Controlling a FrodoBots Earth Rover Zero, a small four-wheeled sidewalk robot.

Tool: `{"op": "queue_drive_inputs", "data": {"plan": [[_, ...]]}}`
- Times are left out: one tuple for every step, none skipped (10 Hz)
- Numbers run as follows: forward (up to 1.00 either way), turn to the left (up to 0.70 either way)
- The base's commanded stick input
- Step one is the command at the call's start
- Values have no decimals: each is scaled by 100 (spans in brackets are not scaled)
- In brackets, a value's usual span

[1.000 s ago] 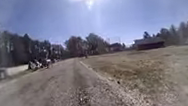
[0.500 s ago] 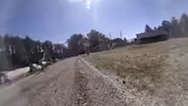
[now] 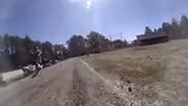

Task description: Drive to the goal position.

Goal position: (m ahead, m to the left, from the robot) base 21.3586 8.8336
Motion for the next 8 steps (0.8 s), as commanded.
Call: {"op": "queue_drive_inputs", "data": {"plan": [[68,3],[68,3],[68,3],[68,3],[68,3],[68,3],[68,3],[68,3]]}}
